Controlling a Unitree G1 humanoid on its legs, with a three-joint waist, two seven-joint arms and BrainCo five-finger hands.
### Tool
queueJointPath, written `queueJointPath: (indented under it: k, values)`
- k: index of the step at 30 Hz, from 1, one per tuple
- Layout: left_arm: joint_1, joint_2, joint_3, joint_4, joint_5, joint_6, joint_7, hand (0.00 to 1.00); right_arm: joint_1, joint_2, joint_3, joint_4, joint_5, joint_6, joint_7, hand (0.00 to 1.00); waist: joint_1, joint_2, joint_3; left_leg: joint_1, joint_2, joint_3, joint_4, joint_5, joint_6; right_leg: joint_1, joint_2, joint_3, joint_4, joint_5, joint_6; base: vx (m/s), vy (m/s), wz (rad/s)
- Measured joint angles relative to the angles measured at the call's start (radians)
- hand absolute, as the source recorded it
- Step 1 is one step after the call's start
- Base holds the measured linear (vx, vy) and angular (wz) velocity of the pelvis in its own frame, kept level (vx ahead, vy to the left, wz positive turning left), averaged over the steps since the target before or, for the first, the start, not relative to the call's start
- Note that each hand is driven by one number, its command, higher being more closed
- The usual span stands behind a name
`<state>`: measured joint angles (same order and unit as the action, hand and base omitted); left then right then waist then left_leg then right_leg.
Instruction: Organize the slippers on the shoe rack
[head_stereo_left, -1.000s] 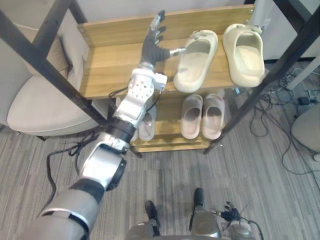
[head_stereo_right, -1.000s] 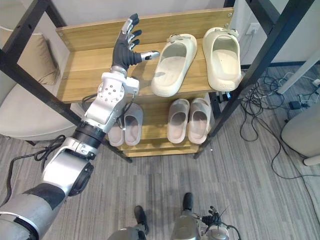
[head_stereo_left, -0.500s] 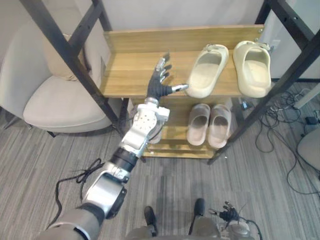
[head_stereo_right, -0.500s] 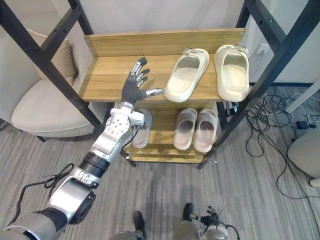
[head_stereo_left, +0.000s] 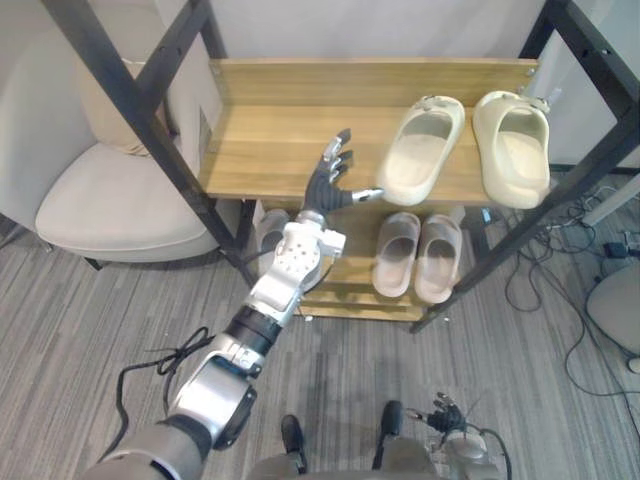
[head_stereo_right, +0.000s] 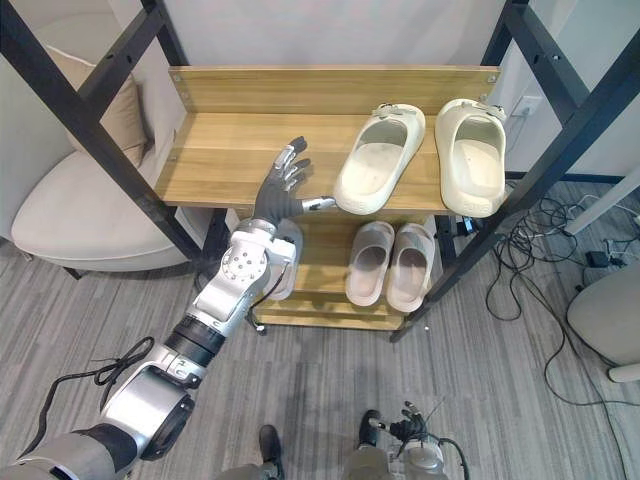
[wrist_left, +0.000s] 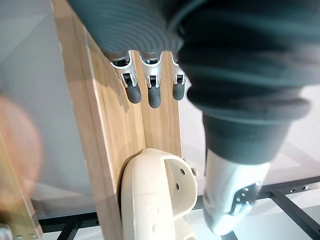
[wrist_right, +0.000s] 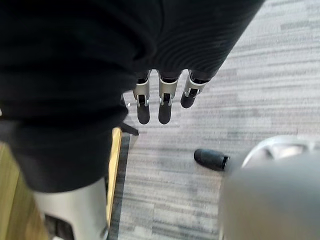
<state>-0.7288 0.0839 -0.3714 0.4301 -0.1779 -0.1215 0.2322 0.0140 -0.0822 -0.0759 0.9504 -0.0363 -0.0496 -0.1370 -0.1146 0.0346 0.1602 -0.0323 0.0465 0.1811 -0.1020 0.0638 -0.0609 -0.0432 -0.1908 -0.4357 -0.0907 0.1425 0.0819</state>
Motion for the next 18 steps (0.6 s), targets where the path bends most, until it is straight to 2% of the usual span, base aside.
queueJointPath:
  k: [10,18]
  values:
    - [-0.053,-0.045,-0.02,0.068,0.004,-0.001,0.001,0.0,-0.004,0.023,-0.039,0.004,0.009,0.002,0.001,0.0,-0.004,-0.004,0.001,0.0,0.005,0.042,0.0,-0.004,-0.004,-0.026,0.004,0.037,-0.006,0.002,-0.001,-0.04,0.01,-0.12]
    - [-0.106,-0.077,-0.043,0.112,0.003,-0.002,0.001,0.0,-0.014,0.026,-0.062,0.006,0.016,0.002,-0.001,0.0,-0.027,0.0,0.003,0.004,0.006,0.068,0.0,-0.015,-0.011,-0.039,0.007,0.063,-0.006,0.004,0.001,-0.01,0.013,-0.09]
